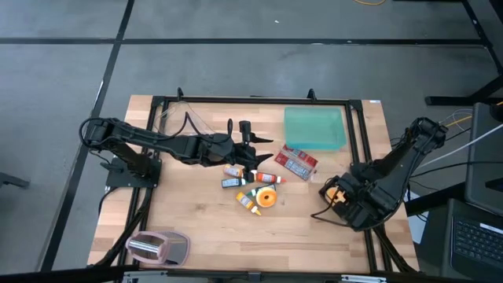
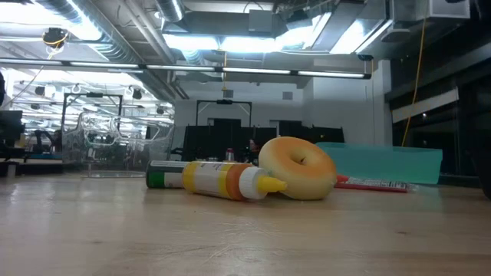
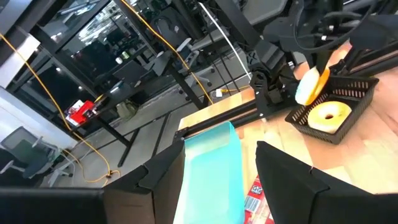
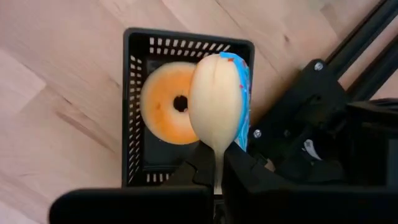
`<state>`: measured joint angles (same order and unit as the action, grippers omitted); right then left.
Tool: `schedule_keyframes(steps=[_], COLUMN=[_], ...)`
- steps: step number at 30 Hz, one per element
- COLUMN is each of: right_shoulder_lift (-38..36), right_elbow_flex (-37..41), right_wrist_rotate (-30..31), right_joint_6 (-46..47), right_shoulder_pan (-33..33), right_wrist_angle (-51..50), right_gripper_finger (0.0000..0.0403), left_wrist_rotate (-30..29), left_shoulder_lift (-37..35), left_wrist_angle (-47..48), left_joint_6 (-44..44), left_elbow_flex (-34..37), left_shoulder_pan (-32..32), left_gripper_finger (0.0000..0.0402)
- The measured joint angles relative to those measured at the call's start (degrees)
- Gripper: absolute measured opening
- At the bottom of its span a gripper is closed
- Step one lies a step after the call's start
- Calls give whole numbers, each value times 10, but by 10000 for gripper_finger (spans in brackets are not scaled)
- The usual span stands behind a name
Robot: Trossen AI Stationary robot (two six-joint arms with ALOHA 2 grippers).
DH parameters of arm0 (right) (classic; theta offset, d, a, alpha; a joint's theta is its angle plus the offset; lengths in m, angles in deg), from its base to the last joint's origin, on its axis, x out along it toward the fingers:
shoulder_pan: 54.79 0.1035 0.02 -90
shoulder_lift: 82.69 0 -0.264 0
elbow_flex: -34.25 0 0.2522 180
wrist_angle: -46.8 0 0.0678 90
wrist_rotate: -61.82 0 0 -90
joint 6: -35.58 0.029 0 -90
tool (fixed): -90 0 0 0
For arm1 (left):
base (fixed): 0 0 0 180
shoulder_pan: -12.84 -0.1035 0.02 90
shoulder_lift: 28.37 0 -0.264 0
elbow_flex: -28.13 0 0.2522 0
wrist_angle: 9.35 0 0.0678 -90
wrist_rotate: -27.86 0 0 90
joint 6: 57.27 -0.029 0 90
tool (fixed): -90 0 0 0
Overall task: Pick & Place Food Item
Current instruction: Put the blue donut into the black bin
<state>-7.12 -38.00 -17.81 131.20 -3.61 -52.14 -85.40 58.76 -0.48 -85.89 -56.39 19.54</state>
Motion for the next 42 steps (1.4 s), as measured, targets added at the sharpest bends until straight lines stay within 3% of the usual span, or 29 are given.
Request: schedule_keyframes(steps=[22, 42], right_shoulder_lift=[0, 0], right_elbow_flex=[21, 21], right_wrist_rotate=[13, 18], right_joint_6=[0, -1], right_shoulder_pan=[0, 0], right_wrist_angle=[9, 9], right_gripper_finger=[27, 162], left_wrist_rotate=[4, 5], left_shoulder_lift=[0, 0], left_wrist_angle=[0, 0], left_joint_6=[5, 9], left_elbow_flex=[0, 0], left_shoulder_pan=[0, 0], left_gripper_finger=[196, 196])
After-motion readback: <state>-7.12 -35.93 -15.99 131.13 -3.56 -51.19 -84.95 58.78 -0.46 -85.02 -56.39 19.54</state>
